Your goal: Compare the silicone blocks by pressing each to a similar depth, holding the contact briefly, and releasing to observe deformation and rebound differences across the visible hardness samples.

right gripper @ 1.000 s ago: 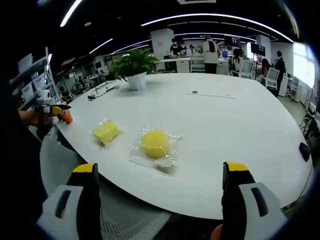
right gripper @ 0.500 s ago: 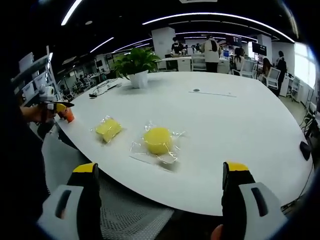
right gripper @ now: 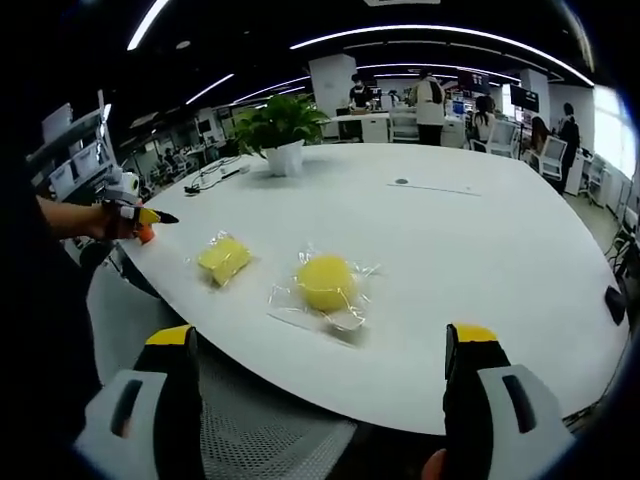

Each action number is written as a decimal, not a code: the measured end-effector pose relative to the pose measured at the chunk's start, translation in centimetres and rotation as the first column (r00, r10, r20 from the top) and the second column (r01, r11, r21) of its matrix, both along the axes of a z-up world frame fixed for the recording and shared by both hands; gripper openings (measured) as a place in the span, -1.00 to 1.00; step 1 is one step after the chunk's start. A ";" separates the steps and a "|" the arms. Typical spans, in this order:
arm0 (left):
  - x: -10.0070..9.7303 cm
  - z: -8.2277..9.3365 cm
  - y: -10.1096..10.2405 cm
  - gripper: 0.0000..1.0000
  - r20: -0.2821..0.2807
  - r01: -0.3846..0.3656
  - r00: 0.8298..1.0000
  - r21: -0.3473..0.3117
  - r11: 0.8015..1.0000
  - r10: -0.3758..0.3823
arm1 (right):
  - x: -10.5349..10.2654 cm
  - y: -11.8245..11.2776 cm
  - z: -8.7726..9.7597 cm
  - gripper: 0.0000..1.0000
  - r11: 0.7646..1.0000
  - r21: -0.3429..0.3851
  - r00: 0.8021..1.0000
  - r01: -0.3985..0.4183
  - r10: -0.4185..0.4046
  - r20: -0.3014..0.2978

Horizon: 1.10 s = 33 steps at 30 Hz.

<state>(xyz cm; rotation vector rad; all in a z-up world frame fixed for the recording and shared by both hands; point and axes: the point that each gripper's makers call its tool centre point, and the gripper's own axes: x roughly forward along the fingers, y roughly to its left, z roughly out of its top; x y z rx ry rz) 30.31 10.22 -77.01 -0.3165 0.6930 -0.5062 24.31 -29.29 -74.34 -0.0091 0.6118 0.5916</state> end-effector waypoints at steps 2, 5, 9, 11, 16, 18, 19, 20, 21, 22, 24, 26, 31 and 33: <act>0.8 -0.8 -0.5 1.00 -0.019 -0.001 1.000 -0.012 1.000 0.001 | 0.0 0.1 0.1 0.93 1.000 0.000 1.000 0.001 -0.001 0.001; 2.2 -2.0 -0.7 0.99 -0.061 -0.041 0.997 -0.077 0.996 0.036 | 0.1 0.1 0.1 0.93 1.000 -0.004 1.000 0.004 -0.004 0.005; 3.7 -3.6 -0.6 0.98 -0.155 -0.097 0.985 -0.145 0.985 0.074 | 0.2 -0.1 0.2 0.93 1.000 0.004 1.000 0.023 -0.023 0.004; 4.3 -3.9 -0.8 0.89 -0.154 -0.089 0.986 -0.148 0.985 0.066 | 0.1 -0.1 0.1 0.93 1.000 0.003 1.000 0.026 -0.026 0.001; 4.7 -4.9 -2.0 0.68 -0.163 -0.012 0.987 -0.120 0.993 -0.008 | 0.1 -0.1 -0.2 0.93 0.999 0.004 0.999 0.036 -0.036 -0.011; 4.8 -5.4 -2.7 0.55 -0.186 0.005 0.982 -0.143 0.990 -0.031 | 0.1 0.0 -0.5 0.93 0.999 0.003 0.999 0.037 -0.037 -0.019; 4.9 -5.5 -2.9 0.46 -0.189 0.008 0.981 -0.148 0.989 -0.037 | 0.1 0.0 -0.6 0.93 0.999 0.003 0.999 0.036 -0.036 -0.021; 5.1 -5.6 -3.2 0.39 -0.188 0.015 0.981 -0.151 0.988 -0.044 | 0.1 0.1 -0.7 0.93 0.999 0.001 0.999 0.034 -0.034 -0.025; 5.2 -5.7 -3.4 0.28 -0.193 0.017 0.980 -0.162 0.987 -0.049 | 0.1 0.2 -0.8 0.93 0.999 -0.002 0.999 0.033 -0.033 -0.029; 5.2 -5.8 -3.7 0.19 -0.227 -0.005 0.973 -0.206 0.979 -0.042 | 0.1 0.2 -0.7 0.93 0.999 -0.003 0.999 0.033 -0.033 -0.028; 6.1 -5.5 -3.7 -0.06 -0.256 -0.089 0.967 -0.308 0.947 0.007 | 0.3 0.3 -0.5 0.93 0.999 0.017 0.999 0.043 -0.043 -0.029; 6.3 -6.0 -3.3 -0.19 -0.312 -0.156 0.949 -0.342 0.927 0.045 | 0.4 0.2 -0.3 0.93 0.998 0.027 0.998 0.054 -0.053 -0.027; 5.8 -6.8 -3.7 -0.35 -0.317 -0.108 0.948 -0.310 0.945 0.004 | 0.6 -0.1 0.0 0.87 0.997 0.035 0.997 0.068 -0.067 -0.027; 5.7 -7.3 -3.7 -0.42 -0.327 -0.097 0.945 -0.272 0.957 0.003 | 0.5 -0.1 -0.2 0.87 0.997 0.029 0.997 0.066 -0.065 -0.032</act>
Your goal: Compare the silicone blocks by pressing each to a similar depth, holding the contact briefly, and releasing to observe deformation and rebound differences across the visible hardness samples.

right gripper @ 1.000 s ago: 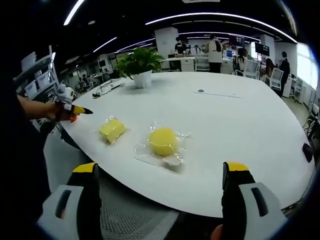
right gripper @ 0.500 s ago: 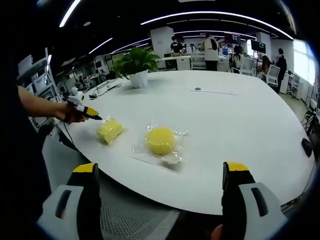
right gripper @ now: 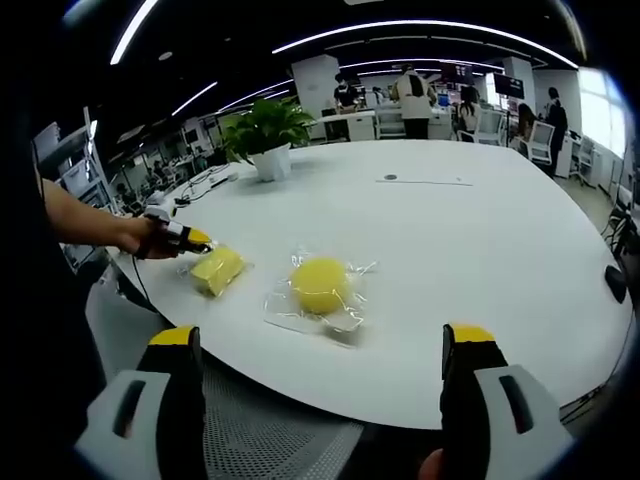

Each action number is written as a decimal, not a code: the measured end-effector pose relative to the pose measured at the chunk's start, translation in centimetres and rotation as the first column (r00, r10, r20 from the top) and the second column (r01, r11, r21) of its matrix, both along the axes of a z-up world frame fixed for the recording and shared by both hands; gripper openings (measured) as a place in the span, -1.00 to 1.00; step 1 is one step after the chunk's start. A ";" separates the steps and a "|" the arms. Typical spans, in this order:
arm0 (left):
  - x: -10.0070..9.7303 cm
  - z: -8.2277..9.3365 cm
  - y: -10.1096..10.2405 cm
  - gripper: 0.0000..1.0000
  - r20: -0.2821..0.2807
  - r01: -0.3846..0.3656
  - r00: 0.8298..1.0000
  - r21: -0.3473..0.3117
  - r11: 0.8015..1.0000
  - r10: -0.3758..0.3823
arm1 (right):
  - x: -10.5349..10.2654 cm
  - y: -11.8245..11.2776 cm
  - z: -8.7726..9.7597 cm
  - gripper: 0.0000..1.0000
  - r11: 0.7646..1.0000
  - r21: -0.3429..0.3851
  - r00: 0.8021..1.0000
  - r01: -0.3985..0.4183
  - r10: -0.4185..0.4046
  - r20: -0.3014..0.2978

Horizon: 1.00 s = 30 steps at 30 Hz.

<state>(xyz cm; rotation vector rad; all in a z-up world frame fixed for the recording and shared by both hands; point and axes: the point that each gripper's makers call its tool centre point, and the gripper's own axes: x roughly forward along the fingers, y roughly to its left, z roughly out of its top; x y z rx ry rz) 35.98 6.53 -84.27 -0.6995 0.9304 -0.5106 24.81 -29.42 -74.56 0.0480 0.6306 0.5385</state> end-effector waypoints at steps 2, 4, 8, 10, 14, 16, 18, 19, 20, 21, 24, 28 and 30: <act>0.3 0.0 0.0 -0.62 0.005 -0.005 1.000 -0.005 1.000 0.005 | -0.1 0.1 -0.1 0.89 1.000 -0.002 1.000 -0.011 0.011 -0.005; 0.2 -0.3 -0.4 -0.74 -0.015 -0.010 1.000 -0.012 1.000 0.010 | -0.3 0.3 -0.4 0.92 1.000 -0.005 1.000 -0.024 0.024 -0.009; -0.5 -0.2 -1.0 -0.98 -0.005 0.046 0.999 -0.004 0.999 -0.046 | -0.4 0.8 -0.5 0.92 0.999 0.022 0.999 -0.030 0.030 -0.018; -0.5 -0.1 -0.9 -1.00 0.006 0.043 0.999 -0.005 0.999 -0.043 | -0.5 0.9 -0.5 0.92 0.999 0.021 0.999 -0.029 0.030 -0.018; -0.6 -0.1 -0.7 -1.00 0.013 0.039 0.999 0.002 0.999 -0.039 | -0.8 0.7 -0.7 0.92 1.000 0.016 0.999 -0.027 0.027 -0.023; -0.4 0.0 -0.4 -1.00 0.019 0.023 1.000 0.018 1.000 -0.023 | -0.8 0.5 -0.5 0.92 0.999 0.029 1.000 -0.014 0.014 -0.022; -0.3 0.1 -0.2 -1.00 0.010 0.003 1.000 0.019 1.000 -0.004 | -0.6 0.4 -0.1 0.92 0.997 0.076 1.000 0.016 -0.014 -0.019; -0.3 0.3 -0.3 -1.00 0.007 -0.010 1.000 0.006 1.000 0.010 | -0.5 0.2 -0.1 0.92 0.997 0.076 1.000 0.021 -0.019 -0.021; -0.1 0.7 -0.3 -1.00 0.017 -0.023 1.000 -0.010 1.000 0.023 | -0.4 0.1 -0.2 0.92 0.997 0.077 0.999 0.026 -0.024 -0.021; 0.1 1.0 -0.2 -1.00 0.039 -0.025 0.999 -0.009 1.000 0.026 | -0.4 0.1 -0.1 0.92 0.997 0.077 0.999 0.027 -0.025 -0.019; 0.1 2.1 -0.7 -1.00 0.135 0.040 0.990 -0.006 0.999 -0.039 | -0.3 0.2 0.0 0.92 0.997 0.079 1.000 0.024 -0.023 -0.015; -0.8 2.3 -1.2 -1.00 0.094 0.087 0.992 0.031 0.996 -0.089 | -0.1 0.5 0.2 0.92 0.996 0.084 1.000 0.018 -0.017 -0.009; -0.8 2.8 -1.3 -1.00 0.117 0.086 0.989 0.035 0.996 -0.090 | -0.1 0.6 0.2 0.92 0.996 0.087 1.000 0.015 -0.015 -0.005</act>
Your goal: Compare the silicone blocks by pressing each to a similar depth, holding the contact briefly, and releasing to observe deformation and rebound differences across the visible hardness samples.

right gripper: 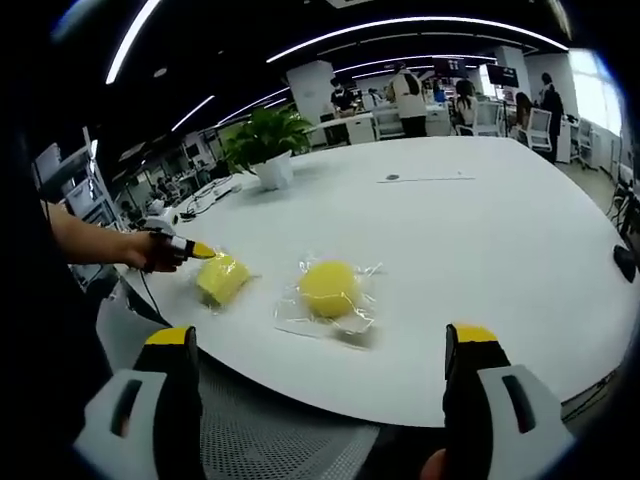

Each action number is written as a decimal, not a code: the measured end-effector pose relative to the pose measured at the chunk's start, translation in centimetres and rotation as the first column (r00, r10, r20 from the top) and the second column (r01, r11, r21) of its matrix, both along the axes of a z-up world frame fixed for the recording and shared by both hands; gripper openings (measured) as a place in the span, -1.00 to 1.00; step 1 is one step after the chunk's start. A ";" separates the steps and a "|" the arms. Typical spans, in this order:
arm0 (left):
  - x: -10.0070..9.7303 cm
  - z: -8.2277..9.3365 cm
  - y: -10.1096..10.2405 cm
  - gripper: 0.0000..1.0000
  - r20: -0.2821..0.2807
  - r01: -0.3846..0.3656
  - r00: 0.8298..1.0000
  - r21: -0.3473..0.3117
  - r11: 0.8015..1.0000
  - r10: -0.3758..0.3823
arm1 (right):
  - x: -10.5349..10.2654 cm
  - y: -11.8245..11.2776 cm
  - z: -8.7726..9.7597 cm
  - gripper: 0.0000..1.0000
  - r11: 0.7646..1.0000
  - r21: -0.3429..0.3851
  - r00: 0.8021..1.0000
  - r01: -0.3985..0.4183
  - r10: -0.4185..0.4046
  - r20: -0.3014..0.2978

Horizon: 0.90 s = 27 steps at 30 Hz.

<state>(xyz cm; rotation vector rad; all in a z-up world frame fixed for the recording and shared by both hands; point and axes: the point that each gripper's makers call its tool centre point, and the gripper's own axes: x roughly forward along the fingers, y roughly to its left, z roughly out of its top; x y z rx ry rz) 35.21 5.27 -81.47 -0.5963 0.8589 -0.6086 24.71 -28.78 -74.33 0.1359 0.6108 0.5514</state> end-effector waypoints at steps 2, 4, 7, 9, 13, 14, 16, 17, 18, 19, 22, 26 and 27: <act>0.0 0.8 -0.1 -1.00 0.020 -0.001 1.000 -0.010 1.000 0.001 | 0.0 0.2 0.1 0.92 1.000 0.003 1.000 -0.003 0.003 0.003; 0.1 1.5 -0.3 -1.00 0.025 -0.005 1.000 -0.020 1.000 0.006 | 0.0 0.3 0.1 0.92 1.000 0.005 1.000 -0.007 0.007 0.007; 0.1 2.2 -0.4 -1.00 0.037 0.000 0.999 -0.017 1.000 0.001 | 0.1 0.4 0.1 0.92 1.000 0.002 1.000 -0.014 0.014 0.008; 0.3 3.2 -0.4 -1.00 0.062 -0.003 0.998 -0.023 1.000 0.005 | 0.1 0.4 0.1 0.92 1.000 -0.007 1.000 -0.017 0.017 0.014; 0.1 4.7 -0.5 -1.00 0.110 0.007 0.994 0.001 1.000 -0.007 | 0.1 0.6 0.3 0.93 1.000 0.011 1.000 -0.024 0.024 0.006; 0.0 5.0 -0.6 -1.00 0.117 0.015 0.993 0.005 1.000 -0.016 | 0.2 0.7 0.3 0.93 1.000 0.017 1.000 -0.024 0.024 0.002; -0.3 5.7 -1.0 -1.00 0.139 0.040 0.989 0.026 0.999 -0.044 | 0.5 0.6 0.5 0.93 1.000 0.013 0.999 -0.019 0.019 0.027; -0.4 6.1 -1.0 -1.00 0.154 0.047 0.987 0.041 0.998 -0.052 | 0.7 0.5 0.5 0.93 1.000 0.008 0.999 -0.016 0.015 0.039; -0.5 6.4 -1.0 -1.00 0.163 0.047 0.985 0.048 0.998 -0.054 | 0.7 0.6 0.6 0.93 1.000 0.016 0.999 -0.015 0.015 0.039; -0.5 6.8 -0.9 -1.00 0.177 0.048 0.982 0.057 0.997 -0.057 | 0.8 0.7 0.7 0.93 1.000 0.023 0.999 -0.016 0.015 0.042; -0.3 8.4 -0.7 -1.00 0.250 0.039 0.966 0.094 0.995 -0.062 | 1.0 1.0 1.0 0.93 0.999 0.018 0.997 -0.036 0.035 0.069; -0.2 10.4 -0.5 -1.00 0.307 0.032 0.950 0.101 0.994 -0.062 | 1.2 1.4 1.2 0.93 0.999 0.021 0.996 -0.048 0.047 0.073; -0.1 10.8 -0.4 -1.00 0.324 0.032 0.944 0.111 0.993 -0.067 | 1.3 1.4 1.3 0.93 0.999 0.019 0.996 -0.050 0.048 0.071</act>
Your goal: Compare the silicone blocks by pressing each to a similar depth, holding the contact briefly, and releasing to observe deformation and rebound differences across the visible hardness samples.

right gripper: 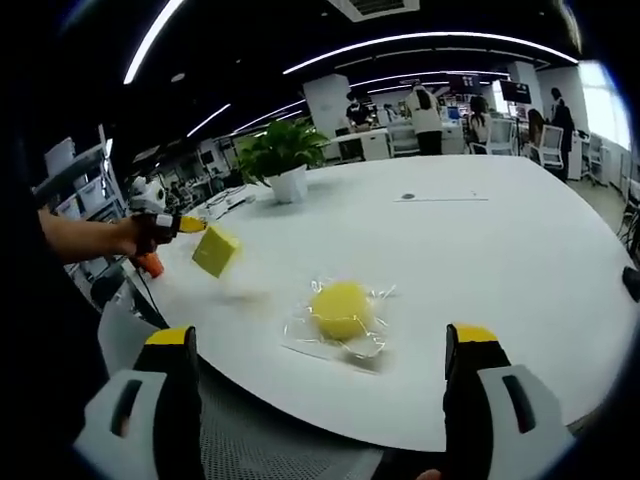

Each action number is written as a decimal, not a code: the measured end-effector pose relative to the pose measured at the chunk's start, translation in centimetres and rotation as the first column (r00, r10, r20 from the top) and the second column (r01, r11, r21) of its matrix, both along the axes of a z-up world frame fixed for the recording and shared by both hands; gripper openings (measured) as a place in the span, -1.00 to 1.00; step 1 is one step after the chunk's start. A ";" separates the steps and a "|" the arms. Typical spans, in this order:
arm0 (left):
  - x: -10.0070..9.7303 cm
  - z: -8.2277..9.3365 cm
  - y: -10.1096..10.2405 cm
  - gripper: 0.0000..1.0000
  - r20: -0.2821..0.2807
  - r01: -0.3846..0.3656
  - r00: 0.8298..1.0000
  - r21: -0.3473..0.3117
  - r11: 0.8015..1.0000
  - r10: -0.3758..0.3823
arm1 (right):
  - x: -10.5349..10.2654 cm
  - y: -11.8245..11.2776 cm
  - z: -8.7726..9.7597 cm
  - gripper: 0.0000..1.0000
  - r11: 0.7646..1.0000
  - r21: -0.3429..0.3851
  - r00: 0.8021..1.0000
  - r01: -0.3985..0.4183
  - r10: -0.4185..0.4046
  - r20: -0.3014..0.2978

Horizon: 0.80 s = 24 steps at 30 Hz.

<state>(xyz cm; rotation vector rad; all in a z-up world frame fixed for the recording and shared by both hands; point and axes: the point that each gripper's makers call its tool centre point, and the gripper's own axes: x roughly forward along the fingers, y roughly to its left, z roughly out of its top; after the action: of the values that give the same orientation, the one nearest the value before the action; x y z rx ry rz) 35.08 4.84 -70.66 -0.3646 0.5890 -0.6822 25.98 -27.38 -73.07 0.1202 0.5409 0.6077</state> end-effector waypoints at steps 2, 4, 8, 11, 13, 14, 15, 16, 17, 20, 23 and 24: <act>0.2 1.1 0.0 -1.00 0.062 0.007 0.998 0.029 1.000 -0.009 | 0.3 0.0 0.2 0.93 1.000 -0.010 1.000 -0.002 0.002 0.015; 0.1 2.4 -0.4 -1.00 0.093 0.013 0.996 0.026 1.000 -0.015 | 0.5 0.1 0.4 0.93 1.000 -0.023 1.000 -0.004 0.005 0.016; 0.1 4.3 -0.9 -1.00 0.137 0.020 0.990 0.019 1.000 -0.023 | 0.5 0.6 0.7 0.93 1.000 -0.011 1.000 -0.025 0.025 0.009; 0.0 6.4 -1.6 -1.00 0.182 0.038 0.983 0.010 0.999 -0.040 | 0.8 1.3 1.0 0.93 0.999 0.004 0.999 -0.035 0.035 0.011; -0.2 7.8 -2.2 -1.00 0.212 0.057 0.976 0.010 0.998 -0.057 | 0.9 1.7 1.3 0.93 0.999 0.005 0.999 -0.044 0.044 0.028; -0.2 8.3 -2.4 -1.00 0.228 0.064 0.971 0.015 0.998 -0.066 | 0.9 1.8 1.5 0.93 0.999 0.005 0.998 -0.048 0.047 0.032; -0.2 8.8 -2.5 -1.00 0.243 0.065 0.968 0.021 0.998 -0.068 | 0.9 1.9 1.5 0.93 0.999 0.006 0.998 -0.052 0.051 0.032; 0.1 9.6 -2.5 -1.00 0.284 0.056 0.956 0.057 0.997 -0.070 | 0.8 2.1 1.6 0.93 0.998 0.009 0.998 -0.059 0.059 0.031; -0.1 10.0 -2.7 -1.00 0.285 0.061 0.955 0.061 0.996 -0.076 | 0.7 2.4 1.7 0.93 0.997 0.013 0.997 -0.074 0.074 0.034; -0.3 11.8 -3.4 -1.00 0.309 0.079 0.947 0.036 0.996 -0.086 | 0.6 3.1 1.9 0.93 0.993 0.014 0.993 -0.114 0.113 0.034; -0.6 13.5 -4.0 -1.00 0.337 0.104 0.936 0.017 0.994 -0.103 | 0.8 3.5 2.3 0.93 0.991 0.016 0.990 -0.134 0.133 0.045; -0.7 13.9 -4.1 -1.00 0.343 0.110 0.933 0.011 0.994 -0.107 | 1.1 3.7 2.7 0.93 0.990 0.022 0.989 -0.136 0.135 0.055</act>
<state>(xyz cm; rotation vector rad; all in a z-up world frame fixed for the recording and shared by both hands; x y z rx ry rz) 34.40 0.74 -56.80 -0.2140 0.2747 -0.8340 27.11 -23.68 -70.36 0.0913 0.4920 0.7488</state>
